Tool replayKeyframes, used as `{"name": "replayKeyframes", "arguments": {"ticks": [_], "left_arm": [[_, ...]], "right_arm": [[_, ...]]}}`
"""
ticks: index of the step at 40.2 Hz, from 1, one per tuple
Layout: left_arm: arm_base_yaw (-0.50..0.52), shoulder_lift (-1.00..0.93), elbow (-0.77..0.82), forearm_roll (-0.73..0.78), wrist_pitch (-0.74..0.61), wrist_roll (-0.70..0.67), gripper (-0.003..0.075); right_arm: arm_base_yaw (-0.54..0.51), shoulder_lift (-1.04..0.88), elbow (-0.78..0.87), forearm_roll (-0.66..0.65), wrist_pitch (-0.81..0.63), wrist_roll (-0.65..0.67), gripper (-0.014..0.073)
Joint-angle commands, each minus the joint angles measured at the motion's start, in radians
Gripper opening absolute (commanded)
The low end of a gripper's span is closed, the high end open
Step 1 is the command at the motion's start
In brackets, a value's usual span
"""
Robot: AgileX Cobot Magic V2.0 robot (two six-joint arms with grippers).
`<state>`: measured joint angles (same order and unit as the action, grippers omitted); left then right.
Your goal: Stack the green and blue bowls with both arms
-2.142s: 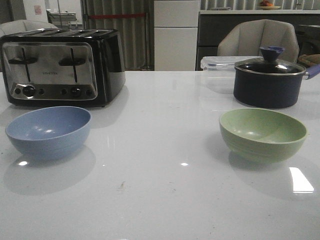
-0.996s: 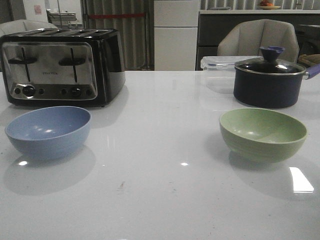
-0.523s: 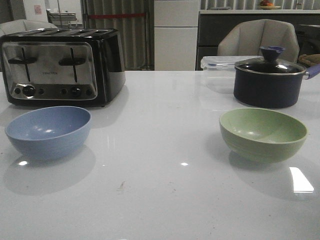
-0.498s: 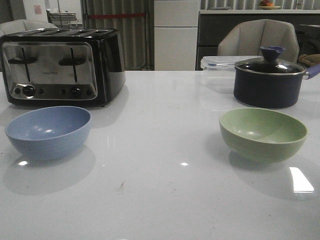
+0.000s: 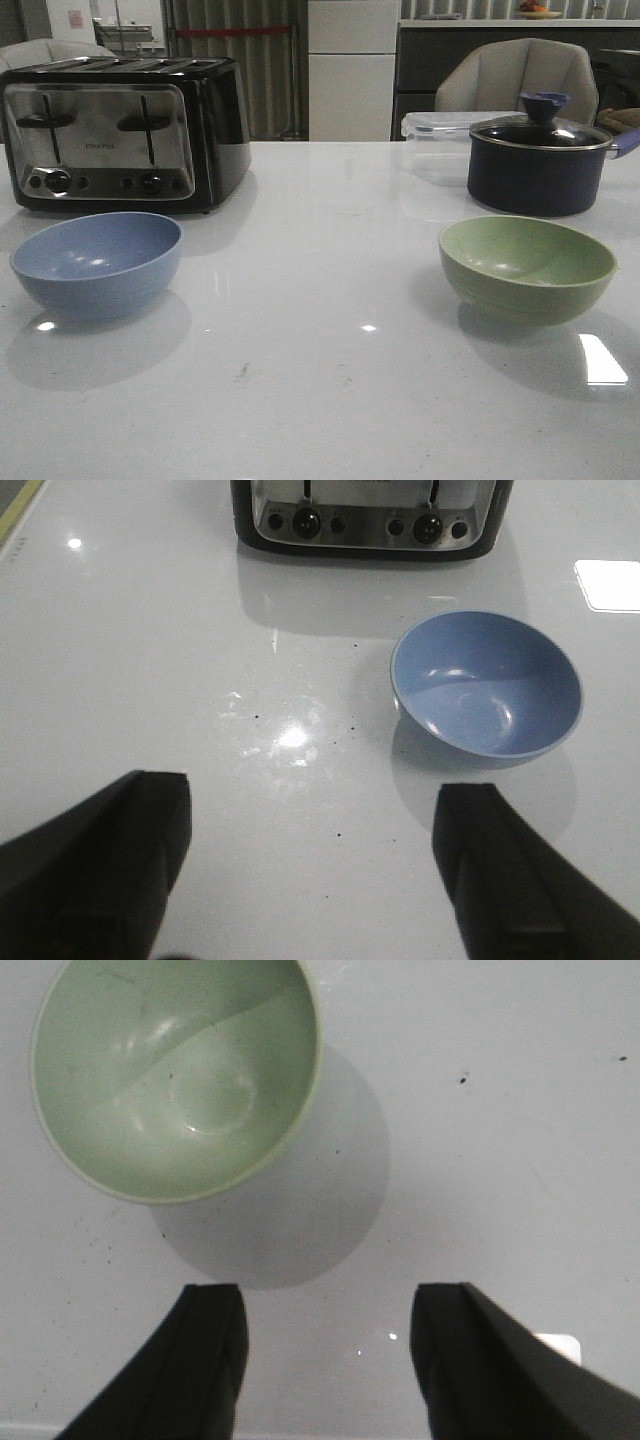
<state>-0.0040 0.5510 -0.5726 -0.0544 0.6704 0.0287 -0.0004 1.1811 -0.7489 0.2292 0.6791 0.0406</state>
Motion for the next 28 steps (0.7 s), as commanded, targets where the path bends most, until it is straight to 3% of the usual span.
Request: {"name": "replayKeyframes", "arguments": {"ticks": [1, 28], "left_arm": [[0.001, 0.01, -0.035, -0.001, -0.082, 0.0, 0.056], [0.001, 0.01, -0.035, -0.001, -0.082, 0.0, 0.056]], "right_arm": [[-0.004, 0.06, -0.079, 0.033, -0.044, -0.009, 0.0483], [-0.004, 0.535, -0.415, 0.036, -0.016, -0.009, 0.0483]]}}
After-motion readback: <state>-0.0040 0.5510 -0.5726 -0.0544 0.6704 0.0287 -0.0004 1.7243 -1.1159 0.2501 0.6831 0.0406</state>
